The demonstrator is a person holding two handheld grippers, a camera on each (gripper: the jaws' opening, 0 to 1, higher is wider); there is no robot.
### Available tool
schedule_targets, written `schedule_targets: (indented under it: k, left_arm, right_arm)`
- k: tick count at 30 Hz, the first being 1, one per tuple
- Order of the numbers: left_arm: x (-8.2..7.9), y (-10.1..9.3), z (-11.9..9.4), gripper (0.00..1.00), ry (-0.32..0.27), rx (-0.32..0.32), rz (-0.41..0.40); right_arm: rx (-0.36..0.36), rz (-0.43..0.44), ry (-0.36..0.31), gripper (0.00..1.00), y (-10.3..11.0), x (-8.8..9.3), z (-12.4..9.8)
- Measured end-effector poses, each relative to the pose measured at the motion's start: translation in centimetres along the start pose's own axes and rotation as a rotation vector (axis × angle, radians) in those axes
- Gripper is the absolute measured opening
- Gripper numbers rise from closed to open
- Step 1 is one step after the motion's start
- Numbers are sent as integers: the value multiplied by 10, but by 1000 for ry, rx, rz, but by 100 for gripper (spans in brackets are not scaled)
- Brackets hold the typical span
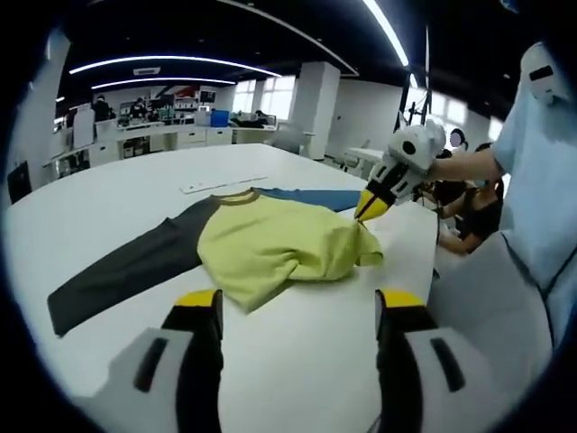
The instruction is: Fold the garment on the visible template until the final outline fits inside the template.
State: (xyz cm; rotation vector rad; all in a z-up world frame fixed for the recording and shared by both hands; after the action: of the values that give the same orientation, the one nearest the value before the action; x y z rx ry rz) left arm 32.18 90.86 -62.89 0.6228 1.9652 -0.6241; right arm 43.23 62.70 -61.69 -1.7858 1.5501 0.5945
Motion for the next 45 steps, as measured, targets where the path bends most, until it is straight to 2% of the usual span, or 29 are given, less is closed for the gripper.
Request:
schedule_targets:
  k: [3, 11, 17, 26, 33, 45]
  left_arm:
    - [0, -1, 3, 65, -2, 5, -2]
    - [-1, 1, 5, 64, -7, 8, -11]
    - [1, 4, 6, 63, -7, 7, -19]
    - [2, 4, 11, 60, -17, 11, -43]
    - [3, 5, 13, 59, -25, 11, -62]
    - [6, 4, 12, 58, -24, 7, -79]
  right_arm:
    - [11, 34, -23, 0, -19, -7, 2]
    - [43, 57, -15, 0, -59, -13, 10]
    - [74, 125, 9, 0, -89, -5, 28]
    - [126, 209, 99, 0, -126, 12, 63]
    - [128, 268, 136, 0, -133, 31, 81]
    - [118, 302, 175, 0, -134, 45, 93]
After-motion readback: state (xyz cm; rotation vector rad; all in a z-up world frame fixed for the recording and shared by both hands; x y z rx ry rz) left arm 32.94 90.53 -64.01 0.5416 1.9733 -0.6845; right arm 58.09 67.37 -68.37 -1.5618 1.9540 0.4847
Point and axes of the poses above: the point that each gripper's makers call its tool centre point, and the gripper's own axes: z roughly forward along the fingers, y roughly to its left, x roughly out of its underside, the point moved 9 cm from there along -z, roughly backward along the fingers, and after that the axes turned 1 degree about -x, right-handed, at the moved point
